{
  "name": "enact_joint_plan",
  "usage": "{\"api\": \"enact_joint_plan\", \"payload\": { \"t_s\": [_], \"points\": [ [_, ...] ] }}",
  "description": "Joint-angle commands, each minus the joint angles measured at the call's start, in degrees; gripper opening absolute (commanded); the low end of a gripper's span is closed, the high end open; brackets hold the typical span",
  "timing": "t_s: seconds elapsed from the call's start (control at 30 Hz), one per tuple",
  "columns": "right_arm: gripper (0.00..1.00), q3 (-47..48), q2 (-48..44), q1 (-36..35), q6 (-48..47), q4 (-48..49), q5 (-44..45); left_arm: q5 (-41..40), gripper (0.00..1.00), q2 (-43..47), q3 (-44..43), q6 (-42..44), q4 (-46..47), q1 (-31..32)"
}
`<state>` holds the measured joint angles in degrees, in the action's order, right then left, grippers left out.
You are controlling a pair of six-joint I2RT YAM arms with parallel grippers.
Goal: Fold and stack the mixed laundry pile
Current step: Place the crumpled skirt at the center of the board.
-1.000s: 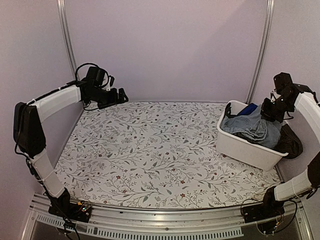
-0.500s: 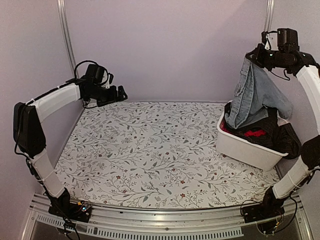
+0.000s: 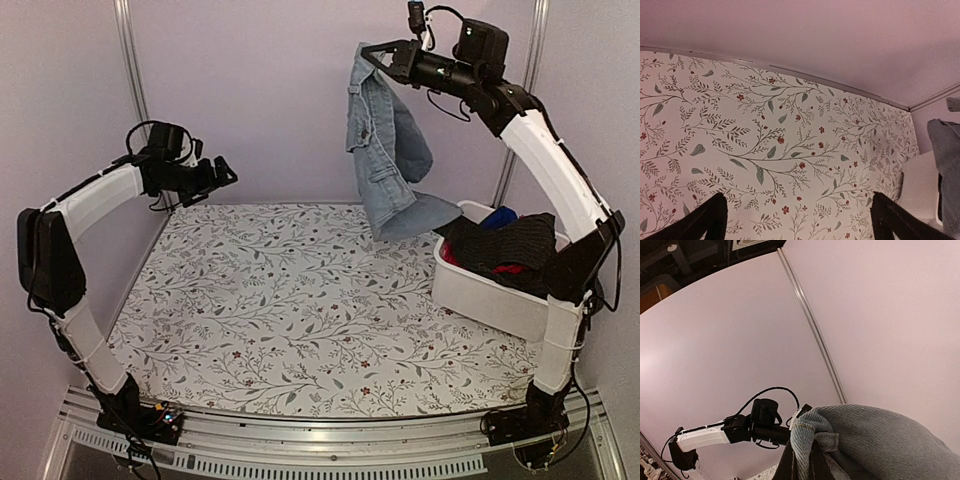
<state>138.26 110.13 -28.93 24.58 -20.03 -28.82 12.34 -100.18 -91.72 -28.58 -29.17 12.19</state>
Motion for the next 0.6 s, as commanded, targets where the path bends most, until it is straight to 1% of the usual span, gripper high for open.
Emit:
{"api": "enact_joint_plan", "payload": {
  "t_s": [0.0,0.07,0.17,0.23,0.3,0.37,0.47,0.57],
  "points": [
    [0.0,6.81,5.38,-7.34,5.4,18.5,-10.8,6.85,1.0,6.38,7.25,-6.3,7.09,-6.27],
    [0.0,7.2,8.44,-9.79,7.97,23.37,-12.5,7.47,1.0,8.22,9.55,-7.47,9.18,-7.86],
    [0.0,7.29,10.71,-11.88,10.87,26.54,-14.4,6.89,1.0,9.49,10.31,-7.58,9.1,-9.4],
    [0.0,7.2,11.61,-11.98,11.12,25.55,-14.86,6.48,1.0,9.8,10.25,-7.42,8.74,-10.03],
    [0.0,5.72,11.41,-11.21,8.0,21.5,-11.37,5.4,1.0,9.96,10.16,-7.46,8.1,-10.43],
    [0.0,-0.41,10.23,-8.81,5.74,19.22,-7.86,5.02,1.0,10.11,10.6,-7.72,8.12,-10.87],
    [0.0,-9.97,9.58,-4.96,4.5,11.44,-2.21,4.27,1.0,10.14,11.87,-8.01,7.88,-11.26],
    [0.0,-20.98,9.26,-3.71,-0.35,4.37,3.73,2.75,1.0,9.77,12.68,-7.59,6.36,-11.33]
  ]
}}
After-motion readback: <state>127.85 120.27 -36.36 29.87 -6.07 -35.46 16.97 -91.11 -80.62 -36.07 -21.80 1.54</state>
